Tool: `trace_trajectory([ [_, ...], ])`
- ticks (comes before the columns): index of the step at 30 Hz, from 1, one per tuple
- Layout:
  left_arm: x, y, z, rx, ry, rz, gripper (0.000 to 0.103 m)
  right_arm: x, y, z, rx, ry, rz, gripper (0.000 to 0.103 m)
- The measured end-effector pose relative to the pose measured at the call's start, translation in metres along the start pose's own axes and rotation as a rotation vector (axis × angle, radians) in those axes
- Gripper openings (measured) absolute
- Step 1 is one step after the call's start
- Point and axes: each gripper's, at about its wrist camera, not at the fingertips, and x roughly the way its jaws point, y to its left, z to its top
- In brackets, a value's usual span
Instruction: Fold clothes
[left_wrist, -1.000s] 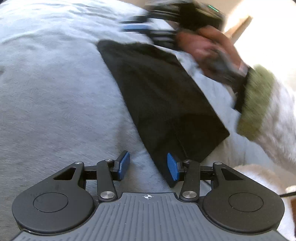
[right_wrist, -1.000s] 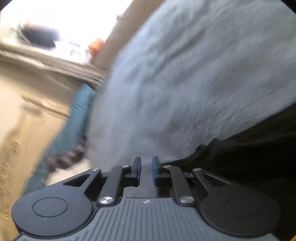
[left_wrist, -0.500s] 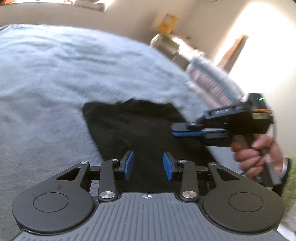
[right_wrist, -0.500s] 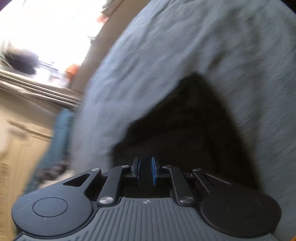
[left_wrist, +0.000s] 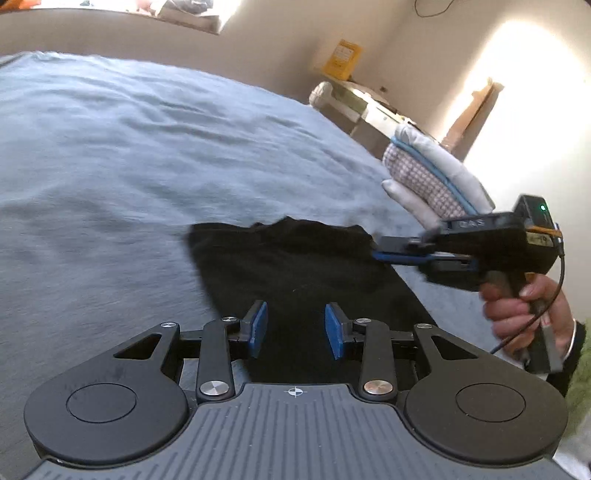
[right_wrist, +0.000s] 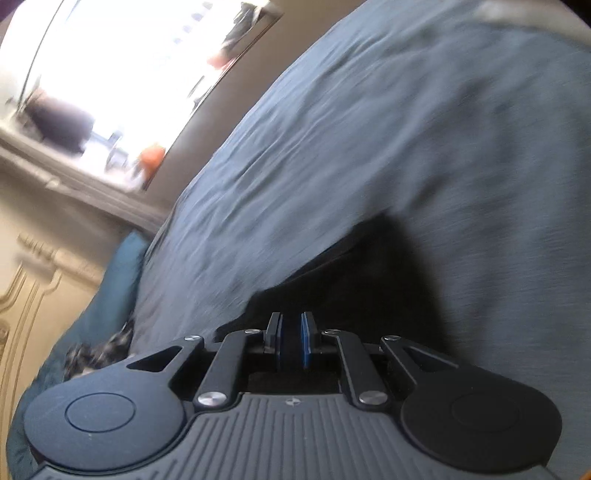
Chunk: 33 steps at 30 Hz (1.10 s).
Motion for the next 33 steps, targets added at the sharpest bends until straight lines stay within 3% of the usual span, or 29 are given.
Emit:
trace_trajectory([
  [2, 0.015, 0.010, -0.003, -0.009, 0.009, 0.044, 0.032, 0.010, -0.003, 0.004, -0.011, 0.013, -0.027, 0.010],
  [4, 0.011, 0.026, -0.003, -0.066, -0.006, 0.033, 0.030, 0.005, -0.016, 0.013, -0.001, -0.017, -0.087, 0.009],
  [6, -0.003, 0.034, 0.002, -0.096, -0.035, 0.056, 0.036, -0.008, -0.032, 0.022, 0.041, -0.067, -0.120, 0.007],
  [10, -0.014, 0.038, 0.017, -0.094, -0.076, 0.046, 0.036, -0.032, -0.041, 0.027, 0.071, -0.125, -0.069, 0.009],
  [12, -0.006, 0.031, 0.025, -0.062, -0.064, 0.023, 0.036, -0.023, -0.033, 0.023, 0.066, -0.074, 0.003, 0.010],
  [15, 0.006, 0.031, 0.031, -0.073, -0.040, -0.001, 0.037, 0.009, -0.018, 0.019, 0.014, 0.032, 0.041, 0.010],
  [16, 0.006, 0.033, 0.032, -0.088, -0.041, -0.004, 0.037, 0.018, -0.017, 0.019, 0.010, 0.047, 0.038, 0.010],
  [19, 0.005, 0.038, 0.035, -0.134, -0.043, -0.013, 0.033, 0.025, -0.036, 0.027, 0.081, -0.014, 0.003, 0.007],
  [22, 0.004, 0.044, 0.038, -0.180, -0.044, -0.022, 0.038, 0.001, -0.072, 0.032, 0.256, -0.172, 0.012, 0.009],
  [25, 0.003, 0.049, 0.041, -0.226, -0.046, -0.031, 0.040, -0.033, -0.095, 0.029, 0.361, -0.255, 0.044, 0.009],
  [30, 0.002, 0.058, 0.046, -0.303, -0.049, -0.046, 0.040, -0.091, -0.096, 0.010, 0.400, -0.261, 0.160, 0.010],
  [33, -0.007, 0.046, 0.037, -0.317, -0.001, -0.066, 0.040, -0.108, -0.088, -0.012, 0.416, -0.216, 0.214, 0.011],
])
